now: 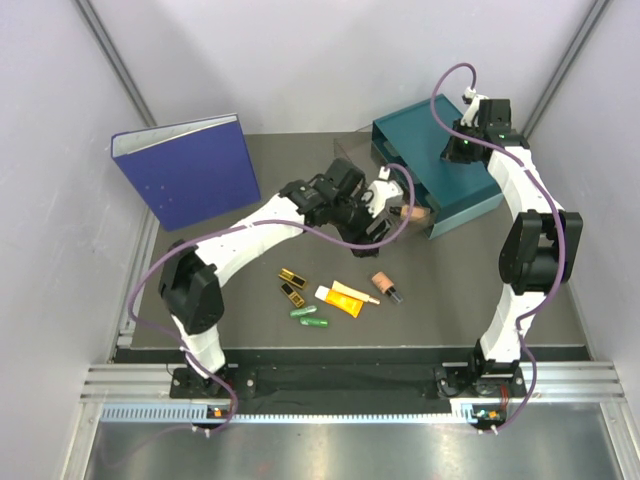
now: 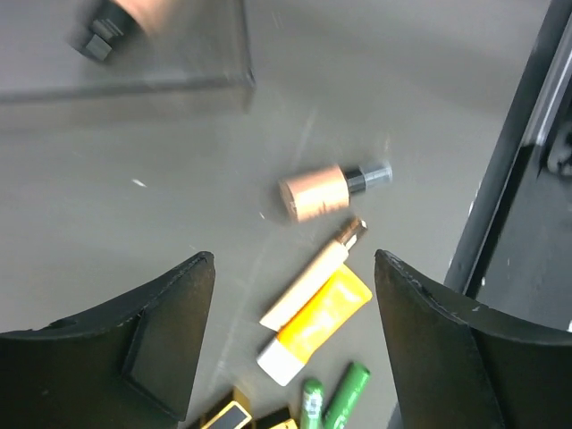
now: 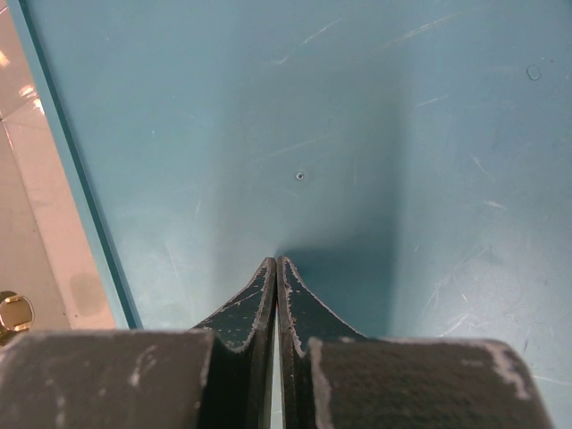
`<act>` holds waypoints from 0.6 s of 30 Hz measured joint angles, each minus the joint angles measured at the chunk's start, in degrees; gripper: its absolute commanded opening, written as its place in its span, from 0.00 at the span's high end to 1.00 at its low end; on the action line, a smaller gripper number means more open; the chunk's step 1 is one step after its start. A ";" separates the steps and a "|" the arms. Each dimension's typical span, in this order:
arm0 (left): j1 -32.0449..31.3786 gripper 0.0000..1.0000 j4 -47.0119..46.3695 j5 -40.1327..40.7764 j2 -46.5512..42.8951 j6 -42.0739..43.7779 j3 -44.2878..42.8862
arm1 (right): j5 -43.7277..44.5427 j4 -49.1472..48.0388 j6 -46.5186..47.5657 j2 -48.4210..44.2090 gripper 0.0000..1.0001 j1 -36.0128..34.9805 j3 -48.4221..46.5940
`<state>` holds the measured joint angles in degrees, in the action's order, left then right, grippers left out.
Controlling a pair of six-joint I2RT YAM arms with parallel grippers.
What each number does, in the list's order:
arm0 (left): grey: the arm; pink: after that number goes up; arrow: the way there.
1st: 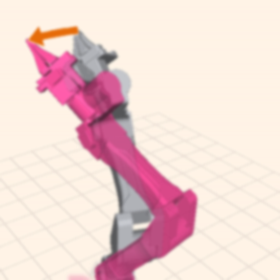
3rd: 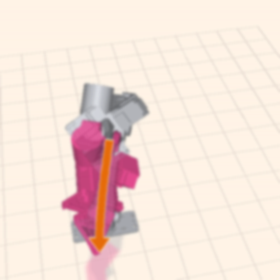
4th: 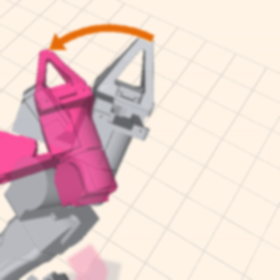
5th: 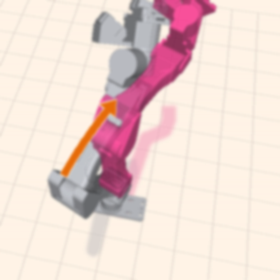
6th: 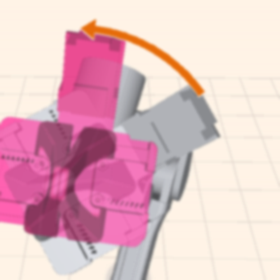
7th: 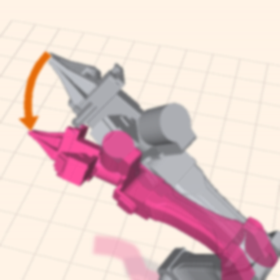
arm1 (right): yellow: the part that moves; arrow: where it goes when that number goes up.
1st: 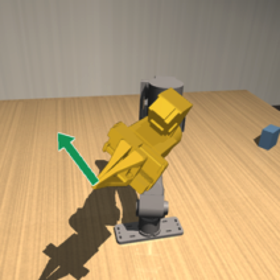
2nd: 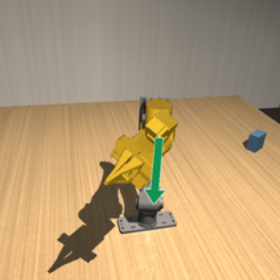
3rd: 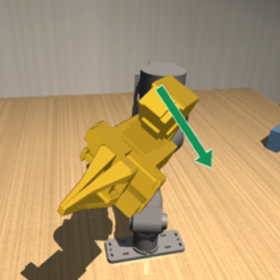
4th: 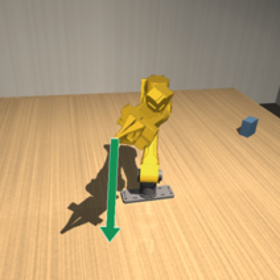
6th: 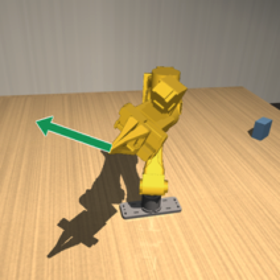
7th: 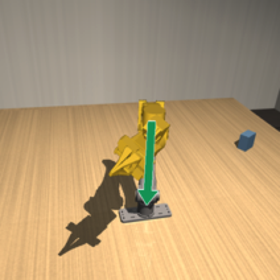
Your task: Organize the makeup
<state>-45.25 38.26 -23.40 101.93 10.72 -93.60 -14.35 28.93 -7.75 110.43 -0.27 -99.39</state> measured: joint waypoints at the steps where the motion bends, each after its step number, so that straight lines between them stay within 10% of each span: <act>1: -0.20 0.20 0.68 -0.22 0.74 0.22 0.28 | -0.02 0.00 -0.02 0.00 1.00 0.00 0.00; 18: -6.60 0.20 6.73 -4.28 17.62 8.15 -2.43 | -0.44 -0.68 -0.04 -0.02 1.00 0.00 0.42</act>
<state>-51.86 44.99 -27.68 119.55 18.87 -96.03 -14.79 28.25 -7.79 110.41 -0.27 -98.98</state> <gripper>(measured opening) 0.816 0.003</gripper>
